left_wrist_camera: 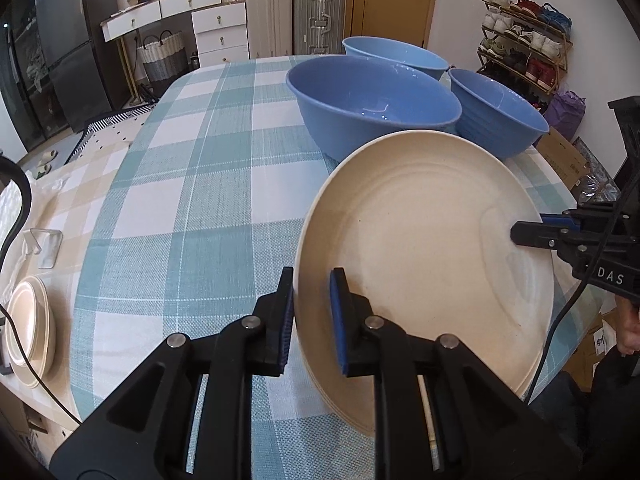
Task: Organize plates and bowls
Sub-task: 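Lower the held plate onto the cream plate stack, open both grippers, then withdraw both tools from the plate stack and move toward the nearest blue bowl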
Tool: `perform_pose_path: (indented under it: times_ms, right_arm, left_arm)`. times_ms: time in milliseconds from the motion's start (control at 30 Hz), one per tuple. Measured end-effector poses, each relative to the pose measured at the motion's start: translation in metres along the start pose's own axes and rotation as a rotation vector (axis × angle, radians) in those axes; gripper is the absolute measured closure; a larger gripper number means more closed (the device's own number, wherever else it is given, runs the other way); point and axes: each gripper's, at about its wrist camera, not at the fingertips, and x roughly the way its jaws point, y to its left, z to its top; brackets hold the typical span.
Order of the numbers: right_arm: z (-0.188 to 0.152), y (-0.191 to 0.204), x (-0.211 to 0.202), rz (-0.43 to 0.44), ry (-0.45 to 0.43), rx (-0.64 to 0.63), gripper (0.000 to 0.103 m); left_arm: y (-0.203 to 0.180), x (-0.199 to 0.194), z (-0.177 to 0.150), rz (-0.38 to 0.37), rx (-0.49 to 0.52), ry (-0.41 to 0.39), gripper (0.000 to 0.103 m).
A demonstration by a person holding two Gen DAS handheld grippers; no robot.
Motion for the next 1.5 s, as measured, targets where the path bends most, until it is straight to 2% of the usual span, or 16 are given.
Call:
perform_pose_path:
  times_ms: [200, 367, 533, 700, 833, 933, 1000, 1067, 1200, 1300, 1367, 1467, 1500]
  right_arm:
    - [-0.002, 0.001, 0.001, -0.009, -0.004, -0.009, 0.091]
    - [-0.007, 0.005, 0.0, -0.033, -0.009, -0.028, 0.091]
    - [-0.013, 0.001, 0.002, -0.024, -0.014, -0.014, 0.091]
    - [-0.015, -0.002, 0.006, -0.015, -0.006, 0.003, 0.09]
    - [-0.015, -0.004, 0.007, 0.007, -0.003, 0.013, 0.082]
    - [-0.016, -0.005, 0.006, 0.009, -0.011, 0.016, 0.074]
    - [-0.017, -0.006, 0.005, 0.018, -0.015, 0.023, 0.067]
    - [-0.018, -0.007, 0.001, 0.025, -0.03, 0.028, 0.051]
    - [-0.018, -0.007, -0.008, 0.042, -0.069, 0.022, 0.038]
    - [-0.017, -0.008, -0.019, 0.037, -0.101, 0.027, 0.031]
    - [-0.017, -0.01, -0.029, 0.033, -0.141, 0.045, 0.021]
    - [-0.015, -0.014, -0.049, 0.022, -0.23, 0.085, 0.017]
    - [-0.015, -0.015, -0.054, 0.021, -0.248, 0.093, 0.016]
  left_arm:
    - [0.0, 0.002, -0.003, 0.011, 0.004, -0.007, 0.09]
    - [-0.004, 0.002, -0.011, 0.048, 0.022, -0.006, 0.09]
    - [0.005, 0.008, -0.015, 0.008, -0.026, 0.021, 0.09]
    - [0.006, 0.009, -0.018, 0.002, -0.03, 0.022, 0.09]
    - [0.007, 0.009, -0.018, 0.006, -0.034, 0.022, 0.088]
    - [0.009, 0.009, -0.018, 0.019, -0.036, 0.026, 0.078]
    - [0.011, 0.008, -0.019, 0.009, -0.047, 0.029, 0.063]
    - [0.014, 0.006, -0.019, -0.004, -0.058, 0.022, 0.051]
    - [0.017, -0.003, -0.018, -0.027, -0.082, -0.004, 0.034]
    - [0.02, -0.015, -0.018, -0.041, -0.097, -0.038, 0.029]
    - [0.021, -0.025, -0.017, -0.044, -0.109, -0.061, 0.029]
    - [0.02, -0.042, -0.012, -0.007, -0.111, -0.096, 0.027]
    - [0.019, -0.05, -0.01, 0.006, -0.106, -0.118, 0.024]
